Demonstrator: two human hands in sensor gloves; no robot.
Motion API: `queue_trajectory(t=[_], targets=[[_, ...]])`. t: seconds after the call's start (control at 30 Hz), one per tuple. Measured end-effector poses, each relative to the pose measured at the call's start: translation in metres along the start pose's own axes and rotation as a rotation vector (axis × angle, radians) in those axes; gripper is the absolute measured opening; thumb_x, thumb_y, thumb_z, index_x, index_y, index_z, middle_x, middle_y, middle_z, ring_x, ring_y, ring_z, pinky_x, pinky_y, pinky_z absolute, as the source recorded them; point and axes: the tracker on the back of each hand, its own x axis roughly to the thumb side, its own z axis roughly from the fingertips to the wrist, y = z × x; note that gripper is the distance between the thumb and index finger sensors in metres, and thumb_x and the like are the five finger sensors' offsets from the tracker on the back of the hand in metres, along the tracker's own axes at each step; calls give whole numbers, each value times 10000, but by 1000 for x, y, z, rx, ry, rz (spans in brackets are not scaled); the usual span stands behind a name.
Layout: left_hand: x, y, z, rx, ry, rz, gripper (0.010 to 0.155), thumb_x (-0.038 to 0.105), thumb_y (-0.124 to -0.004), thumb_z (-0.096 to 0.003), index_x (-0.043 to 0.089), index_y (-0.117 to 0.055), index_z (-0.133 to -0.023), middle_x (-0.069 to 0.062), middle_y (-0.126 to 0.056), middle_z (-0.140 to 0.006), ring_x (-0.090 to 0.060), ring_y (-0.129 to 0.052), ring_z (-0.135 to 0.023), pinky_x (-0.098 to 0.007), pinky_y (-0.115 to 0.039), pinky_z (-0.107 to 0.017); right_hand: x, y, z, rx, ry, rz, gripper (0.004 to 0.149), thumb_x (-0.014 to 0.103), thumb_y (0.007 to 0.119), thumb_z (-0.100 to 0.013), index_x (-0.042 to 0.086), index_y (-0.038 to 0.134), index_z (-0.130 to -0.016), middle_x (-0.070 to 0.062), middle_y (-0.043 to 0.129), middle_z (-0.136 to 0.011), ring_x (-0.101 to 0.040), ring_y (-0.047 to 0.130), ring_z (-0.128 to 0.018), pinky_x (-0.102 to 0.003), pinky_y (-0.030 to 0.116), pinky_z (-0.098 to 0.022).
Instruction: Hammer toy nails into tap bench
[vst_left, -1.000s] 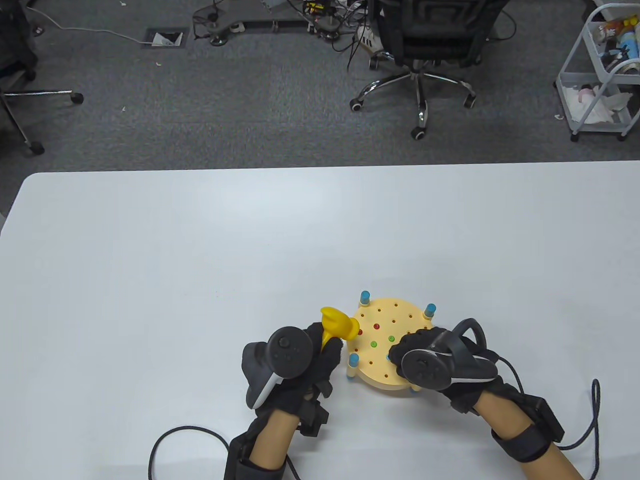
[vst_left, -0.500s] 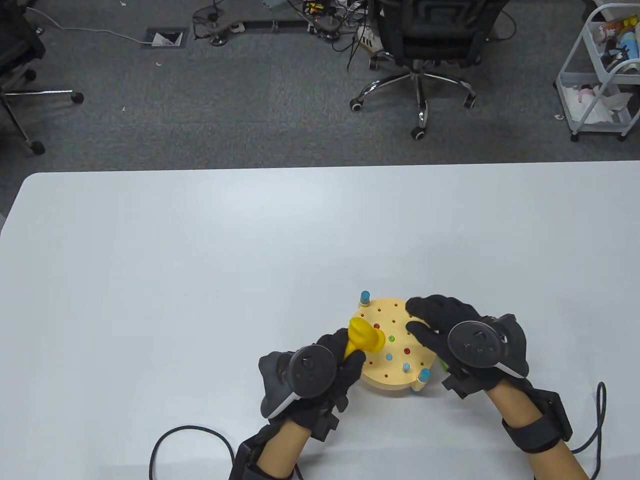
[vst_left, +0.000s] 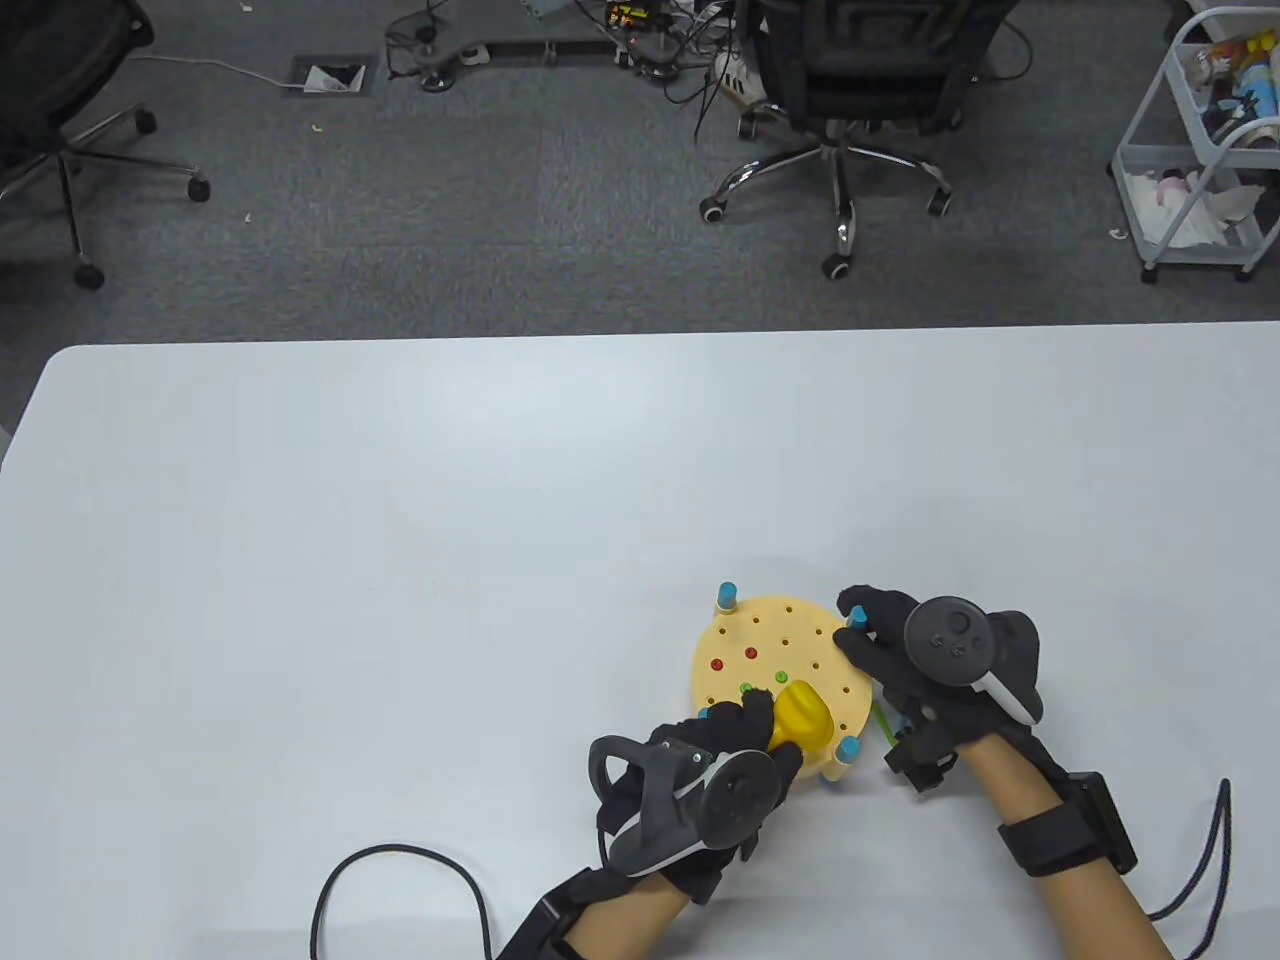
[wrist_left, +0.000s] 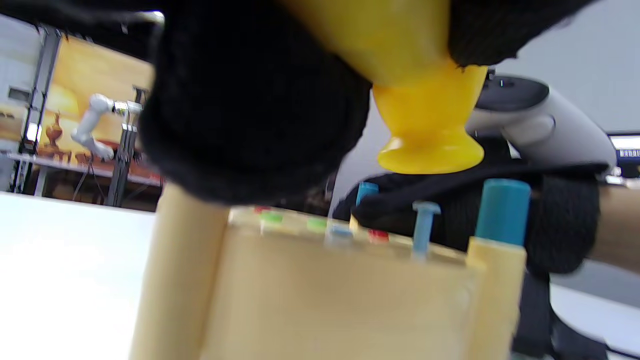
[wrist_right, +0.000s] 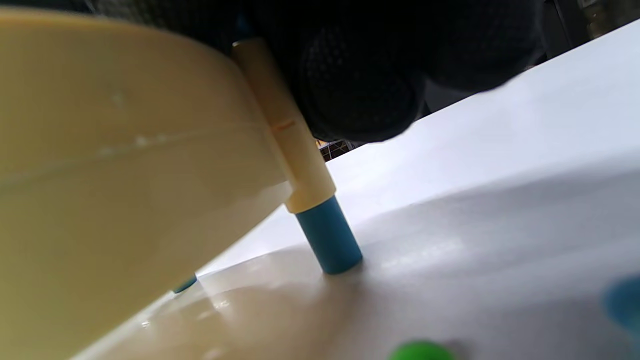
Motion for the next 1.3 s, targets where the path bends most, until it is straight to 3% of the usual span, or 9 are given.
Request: queue_trajectory(t=[0.13, 0.27, 0.33, 0.47, 0.57, 0.77, 1.07, 1.13, 1.3], targets=[[13, -9, -2, -182, 12, -240, 645, 571, -669, -366, 153, -798, -841, -90, -1026, -474, -181, -1053, -158, -301, -835, -78, 0, 2, 0, 4, 0, -3, 577, 458, 693, -423, 173, 714, -924, -119, 868, -814, -178, 955, -468, -363, 821, -390], [22, 9, -1, 129, -23, -162, 642, 521, -770, -342, 84, -896, -796, -174, -1055, -419, -269, -1041, -97, -354, -812, -38, 1, 2, 1, 4, 2, 3, 575, 457, 689, -424, 175, 712, -925, -121, 868, -814, -178, 955, -466, -362, 822, -389], [25, -14, -12, -265, -14, -359, 644, 547, -675, -381, 109, -795, -838, -120, -1021, -464, -203, -1043, -143, -316, -823, -65, 1, 2, 1, 4, 4, 4, 577, 457, 690, -422, 173, 713, -923, -120, 870, -812, -179, 955, -465, -363, 821, -389], [33, 4, -2, 100, -47, -305, 640, 540, -737, -343, 113, -881, -798, -140, -1052, -420, -246, -1039, -100, -338, -816, -44, 1, 2, 0, 5, 7, 5, 577, 460, 688, -422, 176, 713, -923, -120, 869, -813, -179, 955, -467, -364, 820, -390], [31, -11, -6, -253, 139, -490, 646, 566, -645, -368, 136, -795, -826, -87, -1027, -459, -186, -1052, -140, -306, -831, -72, 1, 3, 1, 3, 10, 4, 577, 460, 687, -421, 175, 712, -922, -121, 868, -812, -179, 955, -466, -364, 821, -389], [26, 17, 4, 148, -15, -159, 637, 524, -747, -356, 98, -865, -815, -164, -1038, -441, -278, -1029, -125, -361, -806, -66, 1, 4, 0, 10, 14, 4, 576, 463, 684, -423, 175, 711, -921, -122, 867, -812, -180, 954, -471, -365, 819, -393], [35, 11, -1, 76, 3, -332, 634, 536, -734, -347, 111, -866, -798, -143, -1040, -424, -251, -1035, -107, -337, -816, -48, 1, 4, -1, 13, 16, 1, 576, 463, 682, -420, 176, 709, -920, -122, 866, -814, -181, 953, -472, -366, 819, -392], [33, -24, -11, -232, -36, -440, 632, 486, -742, -368, 24, -878, -778, -203, -1049, -389, -290, -1036, -60, -374, -811, -6, 1, 4, -1, 12, 19, -2, 576, 459, 684, -420, 173, 708, -920, -125, 866, -814, -183, 953, -471, -368, 818, -391], [38, 7, 3, 114, -65, -313, 627, 520, -769, -335, 92, -896, -776, -177, -1043, -402, -286, -1022, -76, -356, -801, -25, 1, 4, -1, 12, 17, 5, 575, 462, 680, -421, 178, 706, -921, -122, 866, -813, -181, 953, -472, -367, 818, -392]])
